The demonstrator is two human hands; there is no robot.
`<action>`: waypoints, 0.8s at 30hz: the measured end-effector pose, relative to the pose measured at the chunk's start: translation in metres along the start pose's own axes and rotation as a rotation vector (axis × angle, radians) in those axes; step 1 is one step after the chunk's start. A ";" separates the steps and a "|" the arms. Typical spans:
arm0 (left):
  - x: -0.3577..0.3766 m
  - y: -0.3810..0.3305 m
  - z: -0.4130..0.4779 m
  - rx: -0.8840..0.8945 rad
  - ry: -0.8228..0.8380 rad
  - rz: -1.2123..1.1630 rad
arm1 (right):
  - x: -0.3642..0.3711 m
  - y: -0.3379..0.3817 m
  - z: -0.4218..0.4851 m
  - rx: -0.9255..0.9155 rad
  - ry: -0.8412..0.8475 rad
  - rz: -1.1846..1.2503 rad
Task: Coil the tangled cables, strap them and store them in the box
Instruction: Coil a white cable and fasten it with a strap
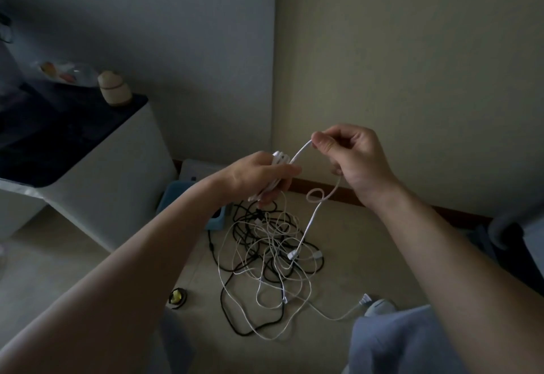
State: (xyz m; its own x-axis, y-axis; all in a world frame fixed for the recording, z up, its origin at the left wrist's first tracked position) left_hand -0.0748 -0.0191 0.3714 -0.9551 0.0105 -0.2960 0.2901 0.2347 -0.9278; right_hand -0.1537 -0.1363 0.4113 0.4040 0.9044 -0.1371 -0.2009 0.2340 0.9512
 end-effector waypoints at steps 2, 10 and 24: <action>0.011 -0.009 0.000 0.061 0.101 -0.137 | -0.008 -0.006 0.000 0.027 -0.052 0.011; 0.019 -0.046 -0.010 0.388 0.373 -0.735 | 0.017 -0.033 0.002 0.138 0.128 0.003; -0.065 -0.008 -0.030 0.506 -0.371 -0.960 | 0.062 -0.073 -0.016 0.446 0.394 -0.039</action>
State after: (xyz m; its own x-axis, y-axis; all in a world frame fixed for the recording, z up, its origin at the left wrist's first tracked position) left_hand -0.0167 0.0072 0.4053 -0.7436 -0.2685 0.6123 -0.4773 -0.4280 -0.7674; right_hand -0.1286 -0.0912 0.3290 0.0249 0.9824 -0.1854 0.2361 0.1744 0.9559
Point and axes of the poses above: each hand's wrist, its own z-axis towards the middle knuckle, its own x-axis out of the palm, y = z × x, the point moved 10 cm from there along z, towards the middle knuckle, and after that the axes turned 13 degrees about y, right-handed, at the moved point
